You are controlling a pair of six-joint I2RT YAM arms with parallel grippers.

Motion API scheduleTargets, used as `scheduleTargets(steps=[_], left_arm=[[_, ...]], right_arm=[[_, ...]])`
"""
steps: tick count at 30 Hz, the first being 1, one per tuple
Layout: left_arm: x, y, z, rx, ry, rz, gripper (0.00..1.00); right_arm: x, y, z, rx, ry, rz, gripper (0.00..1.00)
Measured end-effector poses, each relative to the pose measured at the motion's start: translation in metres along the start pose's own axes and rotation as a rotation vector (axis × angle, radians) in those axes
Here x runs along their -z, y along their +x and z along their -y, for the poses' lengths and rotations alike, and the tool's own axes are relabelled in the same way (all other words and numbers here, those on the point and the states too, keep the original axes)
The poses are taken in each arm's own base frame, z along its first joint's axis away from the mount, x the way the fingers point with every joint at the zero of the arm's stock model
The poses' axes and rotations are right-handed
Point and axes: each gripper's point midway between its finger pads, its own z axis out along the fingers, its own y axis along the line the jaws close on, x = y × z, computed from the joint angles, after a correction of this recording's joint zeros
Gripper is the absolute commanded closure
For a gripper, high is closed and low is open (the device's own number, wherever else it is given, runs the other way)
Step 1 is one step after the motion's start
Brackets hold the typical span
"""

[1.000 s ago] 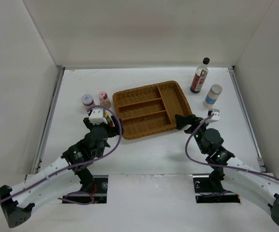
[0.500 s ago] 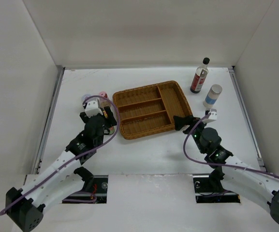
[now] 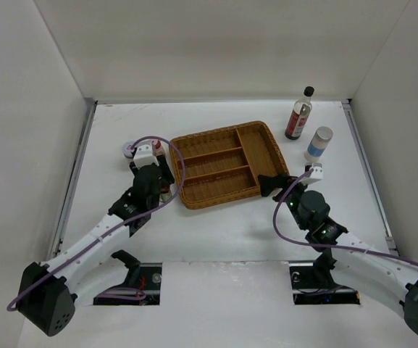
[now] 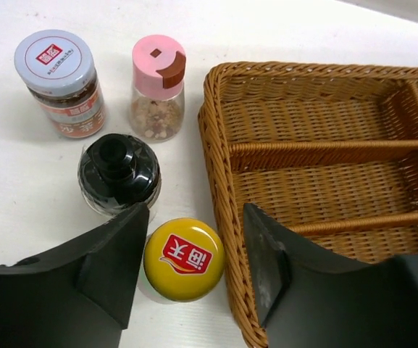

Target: Organize the condiment bottles

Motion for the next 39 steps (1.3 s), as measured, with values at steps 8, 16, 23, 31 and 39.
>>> scheduleTargets(steps=[8,16,23,31,39], left_arm=[[0.0,-0.001,-0.008,-0.039,-0.051,0.015,0.82],[0.017,-0.019,0.02,-0.124,0.005,0.029,0.85],[0.029,-0.102,0.068,-0.095,0.072,0.19,0.85],[-0.031,-0.112,0.114,-0.134,0.077,0.21,0.87],[-0.103,-0.093,0.105,-0.18,0.027,0.147,0.87]], right_arm=[[0.001,-0.003,-0.001,-0.004,-0.003,0.009,0.09],[0.0,-0.003,0.0,-0.004,-0.002,0.01,0.09],[0.001,-0.004,-0.001,-0.006,-0.004,0.013,0.09],[0.001,-0.004,-0.001,-0.006,-0.005,0.013,0.09],[0.001,-0.003,-0.003,-0.013,-0.015,0.007,0.08]])
